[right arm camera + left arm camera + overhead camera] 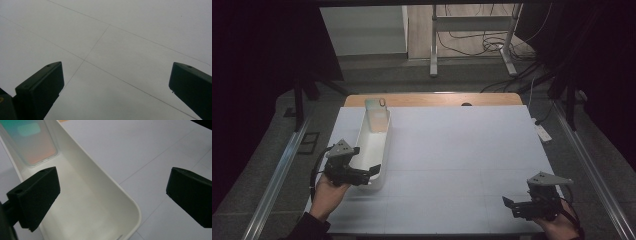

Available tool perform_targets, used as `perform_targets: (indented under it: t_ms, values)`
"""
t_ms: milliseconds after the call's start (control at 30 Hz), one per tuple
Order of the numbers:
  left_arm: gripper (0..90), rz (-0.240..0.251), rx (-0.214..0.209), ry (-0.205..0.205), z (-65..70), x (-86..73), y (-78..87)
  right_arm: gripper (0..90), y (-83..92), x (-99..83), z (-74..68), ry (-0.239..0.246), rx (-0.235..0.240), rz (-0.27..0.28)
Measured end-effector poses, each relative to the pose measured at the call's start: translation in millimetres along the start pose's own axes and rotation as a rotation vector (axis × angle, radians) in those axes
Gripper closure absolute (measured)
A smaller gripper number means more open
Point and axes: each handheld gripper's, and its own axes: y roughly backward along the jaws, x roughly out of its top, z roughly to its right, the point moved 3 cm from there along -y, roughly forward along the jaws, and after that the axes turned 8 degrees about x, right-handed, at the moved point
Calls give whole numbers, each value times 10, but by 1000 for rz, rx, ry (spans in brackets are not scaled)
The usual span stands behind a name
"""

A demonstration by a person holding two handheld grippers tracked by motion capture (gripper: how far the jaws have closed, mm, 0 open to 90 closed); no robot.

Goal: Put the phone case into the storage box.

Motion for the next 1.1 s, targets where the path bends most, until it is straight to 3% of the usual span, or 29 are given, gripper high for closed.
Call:
perform_targets:
  t_ms: [400, 1100]
  values:
    - [0, -8, 9, -13, 65, -124, 120, 0, 2, 0, 15, -19, 0, 4]
    - [0, -24, 38, 0, 82, -378, 330, 1, -4, 0, 16, -15, 6, -4]
